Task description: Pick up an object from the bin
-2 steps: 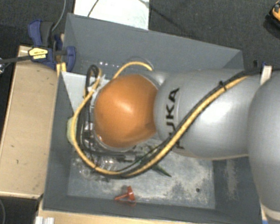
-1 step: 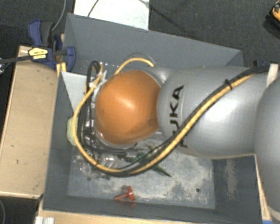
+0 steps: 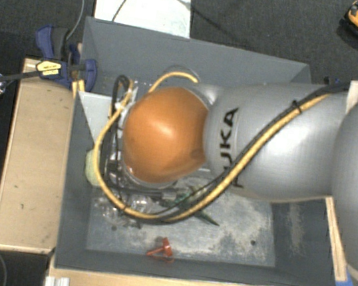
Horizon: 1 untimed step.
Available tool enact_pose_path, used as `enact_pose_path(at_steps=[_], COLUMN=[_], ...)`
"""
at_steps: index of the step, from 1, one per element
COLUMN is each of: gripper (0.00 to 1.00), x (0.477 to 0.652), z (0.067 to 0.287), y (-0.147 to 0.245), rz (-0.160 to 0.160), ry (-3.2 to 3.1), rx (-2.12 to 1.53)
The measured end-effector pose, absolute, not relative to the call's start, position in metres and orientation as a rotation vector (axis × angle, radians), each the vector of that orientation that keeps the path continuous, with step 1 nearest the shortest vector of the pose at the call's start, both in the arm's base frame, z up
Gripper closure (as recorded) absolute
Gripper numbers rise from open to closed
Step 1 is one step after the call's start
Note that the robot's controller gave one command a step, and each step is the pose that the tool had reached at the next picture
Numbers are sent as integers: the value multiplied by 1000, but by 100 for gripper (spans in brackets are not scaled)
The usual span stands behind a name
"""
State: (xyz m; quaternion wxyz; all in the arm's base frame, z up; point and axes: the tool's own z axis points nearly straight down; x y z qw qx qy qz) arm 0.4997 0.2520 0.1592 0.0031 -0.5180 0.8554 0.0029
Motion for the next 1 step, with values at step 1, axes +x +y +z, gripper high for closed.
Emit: enact_pose_path(at_steps=[1], gripper=[100], x=[499], z=[169], y=[252], rz=[9], ry=[2683], rx=[-1624])
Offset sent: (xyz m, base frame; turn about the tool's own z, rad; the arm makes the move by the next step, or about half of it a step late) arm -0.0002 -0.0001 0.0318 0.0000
